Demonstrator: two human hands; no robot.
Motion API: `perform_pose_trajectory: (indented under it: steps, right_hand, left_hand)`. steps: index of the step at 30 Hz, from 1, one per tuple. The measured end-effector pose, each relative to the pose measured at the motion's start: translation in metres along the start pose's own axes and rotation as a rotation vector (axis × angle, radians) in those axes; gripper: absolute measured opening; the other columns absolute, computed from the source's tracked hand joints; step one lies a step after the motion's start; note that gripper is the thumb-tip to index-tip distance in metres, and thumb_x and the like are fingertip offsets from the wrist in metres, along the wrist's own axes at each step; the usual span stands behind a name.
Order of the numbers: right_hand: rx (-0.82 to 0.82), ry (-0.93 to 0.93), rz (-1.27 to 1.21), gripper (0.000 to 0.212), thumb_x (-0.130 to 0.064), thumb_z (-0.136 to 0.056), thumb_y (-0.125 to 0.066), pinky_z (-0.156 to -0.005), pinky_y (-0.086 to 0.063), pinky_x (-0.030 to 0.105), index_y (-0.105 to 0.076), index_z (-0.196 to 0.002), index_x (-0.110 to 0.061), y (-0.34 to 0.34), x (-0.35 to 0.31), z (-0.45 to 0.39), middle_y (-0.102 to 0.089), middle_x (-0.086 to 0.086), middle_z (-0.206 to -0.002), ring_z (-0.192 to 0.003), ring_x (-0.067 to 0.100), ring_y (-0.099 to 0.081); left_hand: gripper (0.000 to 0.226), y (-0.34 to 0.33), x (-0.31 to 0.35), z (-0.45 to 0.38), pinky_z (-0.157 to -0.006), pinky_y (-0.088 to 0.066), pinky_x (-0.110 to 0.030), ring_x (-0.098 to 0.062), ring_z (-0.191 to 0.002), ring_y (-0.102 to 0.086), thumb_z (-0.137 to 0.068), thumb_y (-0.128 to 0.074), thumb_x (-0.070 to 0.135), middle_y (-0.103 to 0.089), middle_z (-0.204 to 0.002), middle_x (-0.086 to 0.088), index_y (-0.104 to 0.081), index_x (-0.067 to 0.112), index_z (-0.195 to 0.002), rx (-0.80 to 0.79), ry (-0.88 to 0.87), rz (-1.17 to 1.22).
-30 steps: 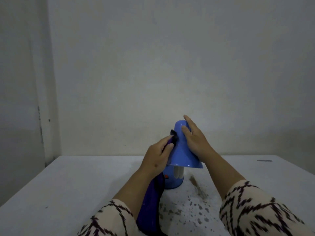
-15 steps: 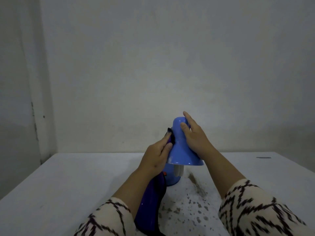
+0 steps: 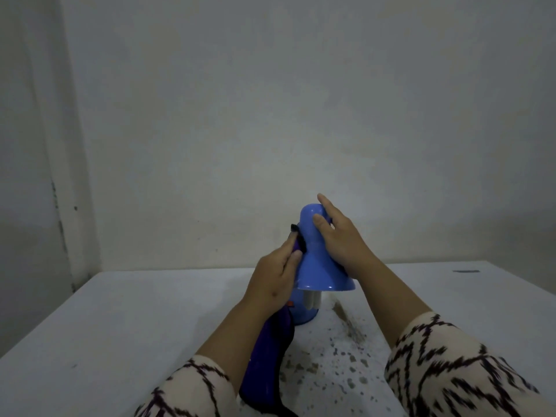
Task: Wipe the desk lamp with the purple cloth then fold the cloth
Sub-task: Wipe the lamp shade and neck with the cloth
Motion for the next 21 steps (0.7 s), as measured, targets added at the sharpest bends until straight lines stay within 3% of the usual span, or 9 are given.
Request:
perform_pose_trajectory:
  steps: [3,6,10,12,15,18,19,21]
  right_hand:
    - [0.012,-0.002,-0.020,0.049,-0.032,-0.098,-0.039,-0.102,-0.027,0.024,-0.023,-0.144,-0.031,0.001,0.000,0.000,-0.023,-0.006,-0.153,-0.138,0.013,-0.025]
    - [0.022,-0.011,-0.058,0.048,-0.030,-0.097,-0.042,-0.101,-0.029,0.024,-0.028,-0.142,-0.032,0.002,0.000,0.001,-0.028,-0.006,-0.151,-0.136,0.013,-0.029]
    - [0.019,-0.081,-0.168,0.045,-0.028,-0.095,-0.046,-0.105,-0.038,0.034,-0.035,-0.138,-0.034,0.002,0.003,0.001,-0.035,-0.003,-0.147,-0.130,0.017,-0.039]
    - [0.017,-0.101,-0.205,0.045,-0.029,-0.094,-0.047,-0.105,-0.040,0.040,-0.037,-0.137,-0.035,0.002,0.003,0.001,-0.038,0.001,-0.146,-0.128,0.020,-0.041]
    - [0.002,-0.111,-0.219,0.045,-0.030,-0.095,-0.047,-0.103,-0.041,0.048,-0.036,-0.138,-0.034,-0.002,0.002,0.003,-0.038,0.006,-0.145,-0.127,0.027,-0.043]
    - [0.013,-0.114,-0.184,0.045,-0.031,-0.095,-0.047,-0.102,-0.042,0.050,-0.036,-0.138,-0.035,-0.004,0.001,0.003,-0.037,0.006,-0.146,-0.127,0.029,-0.042]
    - [0.017,-0.113,-0.180,0.045,-0.031,-0.095,-0.047,-0.102,-0.042,0.050,-0.036,-0.138,-0.034,-0.004,0.001,0.003,-0.037,0.005,-0.146,-0.128,0.028,-0.042]
    - [0.027,-0.111,-0.180,0.046,-0.030,-0.095,-0.047,-0.103,-0.041,0.049,-0.036,-0.139,-0.033,-0.005,0.001,0.003,-0.035,0.005,-0.147,-0.129,0.028,-0.041]
  left_hand:
    - [0.047,-0.003,0.005,0.002,-0.098,-0.028,-0.001,0.000,-0.129,-0.035,-0.099,-0.037,0.018,-0.034,-0.147,0.008,-0.022,0.023,-0.143,-0.008,-0.028,-0.035]
    - [0.045,-0.012,0.025,0.013,-0.109,-0.015,-0.007,0.000,-0.138,-0.017,-0.098,-0.037,0.019,-0.016,-0.145,0.018,-0.017,0.027,-0.137,-0.051,-0.189,-0.149]
    - [0.044,-0.018,0.031,0.012,-0.106,-0.006,0.000,0.006,-0.137,-0.007,-0.098,-0.035,0.022,-0.013,-0.142,0.022,-0.027,0.019,-0.142,-0.115,-0.243,-0.254]
    - [0.044,-0.013,0.027,0.006,-0.105,-0.010,0.001,0.006,-0.136,-0.012,-0.099,-0.036,0.019,-0.016,-0.142,0.023,-0.029,0.020,-0.142,-0.105,-0.209,-0.196]
    - [0.043,0.001,0.008,-0.002,-0.100,-0.030,-0.003,0.001,-0.129,-0.035,-0.099,-0.037,0.020,-0.033,-0.140,0.018,-0.032,0.023,-0.142,-0.028,-0.046,0.009]
    - [0.029,0.008,-0.017,0.000,-0.087,-0.047,-0.026,-0.017,-0.106,-0.059,-0.099,-0.036,0.023,-0.062,-0.114,0.003,-0.056,0.022,-0.120,0.000,0.121,0.126]
    - [0.027,0.010,-0.018,0.004,-0.085,-0.048,-0.027,-0.018,-0.102,-0.060,-0.099,-0.036,0.023,-0.063,-0.109,0.004,-0.057,0.024,-0.116,0.010,0.134,0.134]
    - [0.033,0.010,-0.013,0.013,-0.089,-0.044,-0.016,-0.009,-0.109,-0.056,-0.099,-0.038,0.022,-0.058,-0.119,0.011,-0.049,0.027,-0.129,0.014,0.095,0.114]
Point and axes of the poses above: each hand's wrist, its own z-axis away from the middle knuckle, its own y-axis out of the back of the hand, x = y × z, the point moved 10 cm from there along -z, towards the middle knuckle
